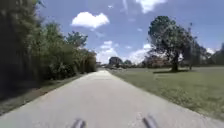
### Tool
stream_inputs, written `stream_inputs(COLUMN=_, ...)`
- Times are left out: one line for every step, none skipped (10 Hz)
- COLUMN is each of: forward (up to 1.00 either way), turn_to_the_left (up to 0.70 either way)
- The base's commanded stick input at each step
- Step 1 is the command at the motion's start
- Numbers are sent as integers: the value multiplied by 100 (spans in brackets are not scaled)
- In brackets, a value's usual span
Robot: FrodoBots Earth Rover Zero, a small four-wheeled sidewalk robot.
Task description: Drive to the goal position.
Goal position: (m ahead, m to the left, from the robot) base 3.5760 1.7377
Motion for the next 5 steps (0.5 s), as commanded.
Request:
stream_inputs(forward=50, turn_to_the_left=0)
stream_inputs(forward=50, turn_to_the_left=21)
stream_inputs(forward=50, turn_to_the_left=44)
stream_inputs(forward=50, turn_to_the_left=50)
stream_inputs(forward=50, turn_to_the_left=50)
